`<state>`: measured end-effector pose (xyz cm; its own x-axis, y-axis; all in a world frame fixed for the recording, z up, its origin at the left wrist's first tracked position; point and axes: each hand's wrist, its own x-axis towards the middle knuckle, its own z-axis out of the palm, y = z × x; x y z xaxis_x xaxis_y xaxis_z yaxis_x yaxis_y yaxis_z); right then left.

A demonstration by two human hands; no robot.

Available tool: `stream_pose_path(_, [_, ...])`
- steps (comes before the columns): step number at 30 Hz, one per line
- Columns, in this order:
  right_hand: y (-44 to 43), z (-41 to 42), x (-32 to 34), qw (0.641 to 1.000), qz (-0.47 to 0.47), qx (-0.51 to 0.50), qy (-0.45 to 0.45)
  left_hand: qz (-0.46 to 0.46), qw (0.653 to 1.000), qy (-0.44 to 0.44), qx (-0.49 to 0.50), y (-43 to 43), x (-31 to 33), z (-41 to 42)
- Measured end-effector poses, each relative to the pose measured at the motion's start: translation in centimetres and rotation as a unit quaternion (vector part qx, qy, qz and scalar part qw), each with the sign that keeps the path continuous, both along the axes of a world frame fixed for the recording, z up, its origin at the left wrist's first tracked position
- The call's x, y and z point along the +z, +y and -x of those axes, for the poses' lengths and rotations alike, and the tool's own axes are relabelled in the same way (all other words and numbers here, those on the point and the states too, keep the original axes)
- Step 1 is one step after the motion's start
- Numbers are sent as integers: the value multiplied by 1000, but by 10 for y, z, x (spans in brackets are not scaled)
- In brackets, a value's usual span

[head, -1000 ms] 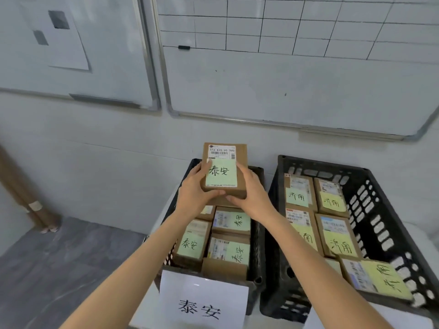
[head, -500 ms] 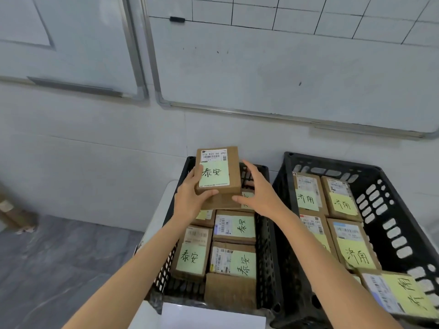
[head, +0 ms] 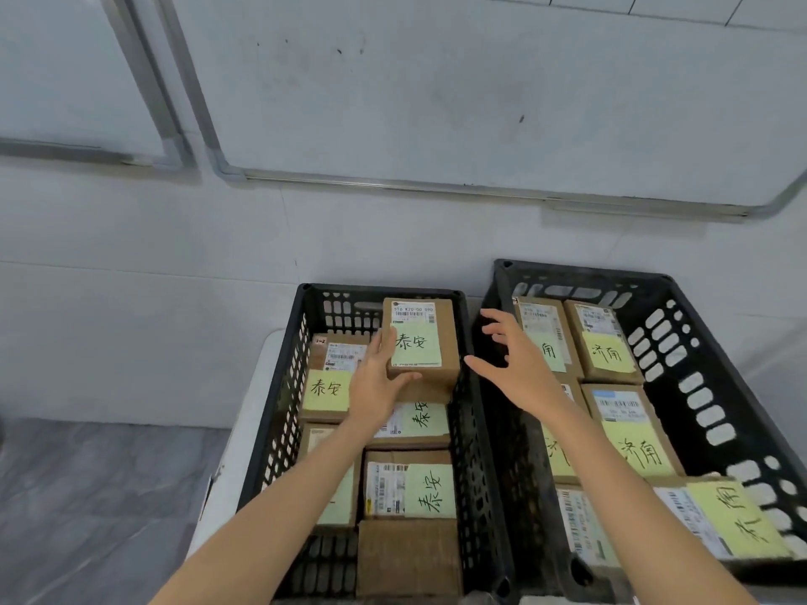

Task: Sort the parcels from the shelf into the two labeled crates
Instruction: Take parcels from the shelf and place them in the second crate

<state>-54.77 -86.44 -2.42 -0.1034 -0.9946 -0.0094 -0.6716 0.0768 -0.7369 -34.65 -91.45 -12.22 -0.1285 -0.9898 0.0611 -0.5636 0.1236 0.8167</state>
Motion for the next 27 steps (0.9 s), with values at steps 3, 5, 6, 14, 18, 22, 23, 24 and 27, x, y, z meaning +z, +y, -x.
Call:
stream_pose_path(3, [3, 7, -8, 1000, -3, -4, 12, -10, 1000, -19, 0, -3, -15, 12])
stream_pose_path(5, [4, 9, -11, 1000, -3, -2, 17, -11, 1000, -11, -5, -4, -22, 17])
stream_pose_path(6, [3, 9, -12, 1000, -2, 0, 20, -10, 1000, -2, -7, -5, -24, 18])
stream_pose_path(14, [2, 1, -18, 997, 4, 28, 65, 10, 1000, 5, -11, -10, -29, 19])
stream_pose_path(18, [2, -4, -21, 996, 3, 40, 84, 5, 1000, 2, -7, -8, -30, 20])
stream_pose_path(22, [3, -6, -19, 991, 9, 59, 116, -16, 999, -13, -32, -8, -26, 17])
stream_pose_path(23, [3, -6, -17, 989, 14, 64, 129, -21, 999, -18, -37, -8, -24, 16])
stream_pose_path(24, [3, -6, -16, 987, 18, 70, 144, -24, 999, -26, -41, -7, -21, 13])
stream_pose_path(27, [2, -9, -10, 975, 32, 87, 200, 2, 997, -63, -47, -4, -7, 2])
